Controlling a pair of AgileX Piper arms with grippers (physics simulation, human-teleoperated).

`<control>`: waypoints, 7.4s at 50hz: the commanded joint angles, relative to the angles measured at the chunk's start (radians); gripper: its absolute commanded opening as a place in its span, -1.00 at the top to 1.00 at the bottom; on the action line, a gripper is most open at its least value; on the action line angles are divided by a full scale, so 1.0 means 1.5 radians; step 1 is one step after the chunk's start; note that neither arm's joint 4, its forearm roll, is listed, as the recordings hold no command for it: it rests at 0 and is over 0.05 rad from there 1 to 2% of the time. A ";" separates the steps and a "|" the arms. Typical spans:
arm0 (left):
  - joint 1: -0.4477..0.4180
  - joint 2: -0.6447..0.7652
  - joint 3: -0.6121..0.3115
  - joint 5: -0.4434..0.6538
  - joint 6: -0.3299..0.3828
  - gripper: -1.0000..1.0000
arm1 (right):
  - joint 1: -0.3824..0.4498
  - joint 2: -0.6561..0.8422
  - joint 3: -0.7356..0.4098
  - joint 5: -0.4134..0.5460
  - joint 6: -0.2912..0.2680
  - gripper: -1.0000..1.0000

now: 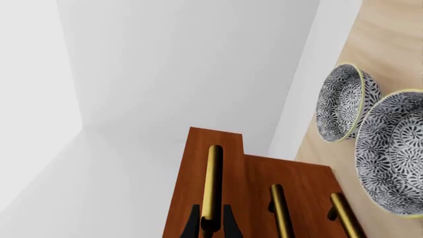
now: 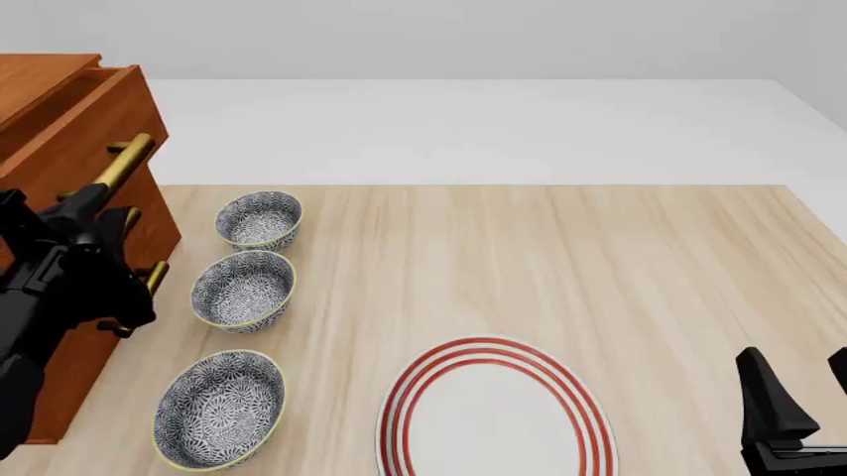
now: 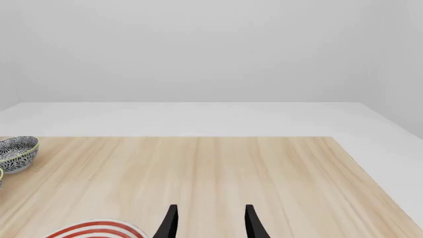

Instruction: Open the top drawer of the cabinet.

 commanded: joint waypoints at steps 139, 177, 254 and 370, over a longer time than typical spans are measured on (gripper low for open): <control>-0.162 -0.465 -0.080 0.357 -0.145 -1.00 | 0.000 0.000 0.000 0.000 0.000 -1.00; -0.098 -0.400 -0.534 0.851 -0.778 -1.00 | 0.000 0.000 0.000 0.000 0.000 -1.00; -0.037 -0.154 -0.665 1.035 -1.087 -1.00 | 0.000 0.000 0.000 0.000 0.000 -1.00; 0.034 -0.076 -0.541 0.927 -1.001 -1.00 | 0.000 0.000 0.000 0.000 0.000 -1.00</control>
